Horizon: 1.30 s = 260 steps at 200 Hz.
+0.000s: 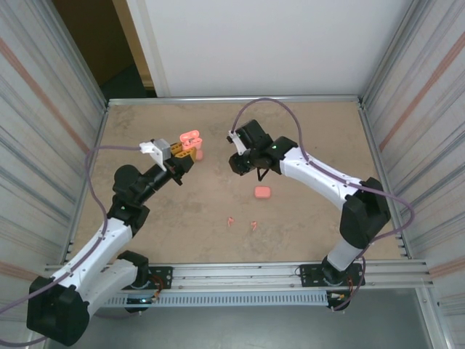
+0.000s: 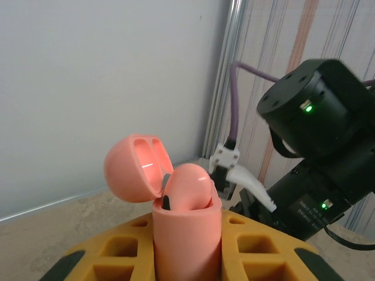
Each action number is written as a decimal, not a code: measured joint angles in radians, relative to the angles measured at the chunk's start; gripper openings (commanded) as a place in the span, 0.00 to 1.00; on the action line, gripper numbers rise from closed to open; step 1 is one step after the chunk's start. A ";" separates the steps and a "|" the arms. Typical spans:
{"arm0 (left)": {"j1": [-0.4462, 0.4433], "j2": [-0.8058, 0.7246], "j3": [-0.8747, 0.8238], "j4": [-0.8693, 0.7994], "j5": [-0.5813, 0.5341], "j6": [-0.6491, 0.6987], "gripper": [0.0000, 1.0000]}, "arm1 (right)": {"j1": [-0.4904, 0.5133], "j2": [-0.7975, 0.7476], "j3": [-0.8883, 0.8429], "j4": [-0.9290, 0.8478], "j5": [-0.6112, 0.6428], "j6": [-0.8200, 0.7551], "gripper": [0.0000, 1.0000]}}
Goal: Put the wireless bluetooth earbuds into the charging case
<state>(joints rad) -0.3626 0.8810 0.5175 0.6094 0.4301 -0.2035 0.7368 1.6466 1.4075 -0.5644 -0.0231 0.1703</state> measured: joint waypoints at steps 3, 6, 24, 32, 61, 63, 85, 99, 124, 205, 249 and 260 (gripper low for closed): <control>0.000 0.003 0.000 0.002 0.000 -0.004 0.00 | 0.000 -0.006 0.000 0.004 0.001 0.000 0.22; 0.000 0.005 0.000 0.003 0.003 -0.005 0.00 | -0.001 -0.013 -0.002 0.009 0.003 -0.002 0.22; 0.000 0.021 0.003 0.007 0.006 -0.022 0.00 | -0.005 -0.047 -0.003 0.035 0.008 -0.012 0.22; 0.000 0.033 0.008 0.005 0.008 -0.031 0.00 | -0.005 -0.061 -0.004 0.049 0.012 -0.020 0.22; 0.000 0.070 0.034 0.002 0.021 -0.063 0.00 | -0.006 -0.108 -0.004 0.106 0.026 -0.037 0.22; 0.000 0.072 0.035 0.002 0.021 -0.064 0.00 | -0.006 -0.109 -0.004 0.109 0.027 -0.038 0.22; 0.000 0.092 0.050 0.002 0.026 -0.088 0.00 | -0.006 -0.139 -0.003 0.147 0.030 -0.053 0.22; 0.000 0.105 0.055 0.009 0.034 -0.103 0.00 | -0.006 -0.153 -0.002 0.166 0.031 -0.058 0.22; 0.000 0.126 0.059 0.019 0.047 -0.130 0.00 | -0.006 -0.159 0.016 0.194 0.030 -0.077 0.22; -0.046 0.197 0.070 0.053 0.073 -0.190 0.00 | 0.015 -0.159 0.095 0.249 0.026 -0.126 0.23; -0.062 0.229 0.077 0.071 0.078 -0.199 0.00 | 0.038 -0.158 0.115 0.266 0.023 -0.136 0.23; -0.064 0.234 0.080 0.077 0.079 -0.203 0.00 | 0.042 -0.158 0.115 0.267 0.022 -0.138 0.23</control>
<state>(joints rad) -0.4263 1.1149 0.5972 0.6868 0.5091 -0.4061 0.7792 1.4887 1.5227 -0.2974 -0.0013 0.0326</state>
